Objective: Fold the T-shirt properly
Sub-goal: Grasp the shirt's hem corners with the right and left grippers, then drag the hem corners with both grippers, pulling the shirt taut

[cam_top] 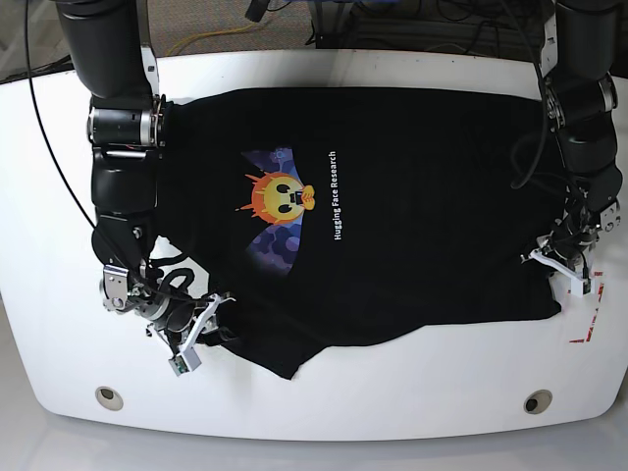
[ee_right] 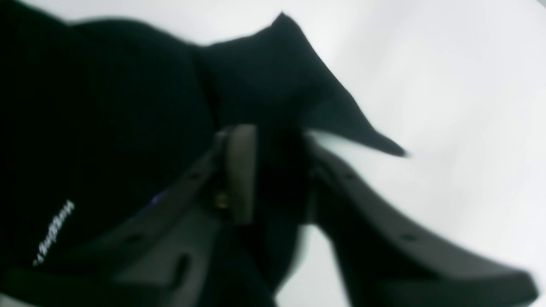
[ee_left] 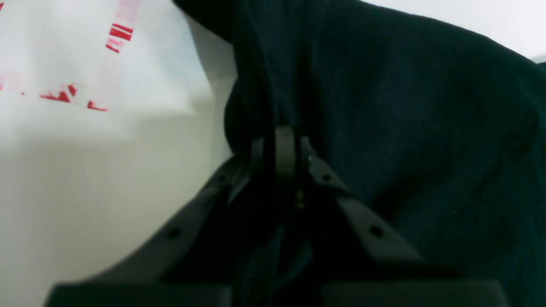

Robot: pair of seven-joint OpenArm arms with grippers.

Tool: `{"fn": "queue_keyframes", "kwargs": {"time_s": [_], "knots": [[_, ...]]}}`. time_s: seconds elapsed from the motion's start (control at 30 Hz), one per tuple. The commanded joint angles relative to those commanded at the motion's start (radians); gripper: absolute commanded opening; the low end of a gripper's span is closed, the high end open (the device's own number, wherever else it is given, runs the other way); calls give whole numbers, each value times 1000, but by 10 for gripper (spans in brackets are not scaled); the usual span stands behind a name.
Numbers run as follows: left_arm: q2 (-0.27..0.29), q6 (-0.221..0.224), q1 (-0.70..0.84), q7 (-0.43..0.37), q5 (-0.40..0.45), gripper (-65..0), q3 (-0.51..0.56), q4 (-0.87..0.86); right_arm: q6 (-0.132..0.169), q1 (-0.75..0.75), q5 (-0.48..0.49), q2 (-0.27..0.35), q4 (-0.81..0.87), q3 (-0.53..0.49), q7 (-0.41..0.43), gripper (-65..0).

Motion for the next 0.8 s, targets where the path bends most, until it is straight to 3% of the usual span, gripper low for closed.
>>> {"fn": "queue_keyframes", "kwargs": {"time_s": [0.17, 0.3, 0.43, 0.6, 0.8], "knots": [[-12, 0, 20, 3, 2, -650, 0, 64, -49, -34, 0, 3, -15, 18, 43, -184], [-12, 0, 80, 40, 2, -650, 0, 161, -54, -35, -8, -2, -77, 112, 44, -133], [-11, 0, 115, 91, 2, -650, 0, 279, -54, -32, -5, -3, -190, 180, 97, -122], [-11, 0, 146, 114, 2, -650, 0, 341, -55, -20, -2, -6, -288, 186, 160, -124], [-11, 0, 160, 114, 2, -650, 0, 351, -55, -12, -8, -52, -368, 184, 221, -124]]}}
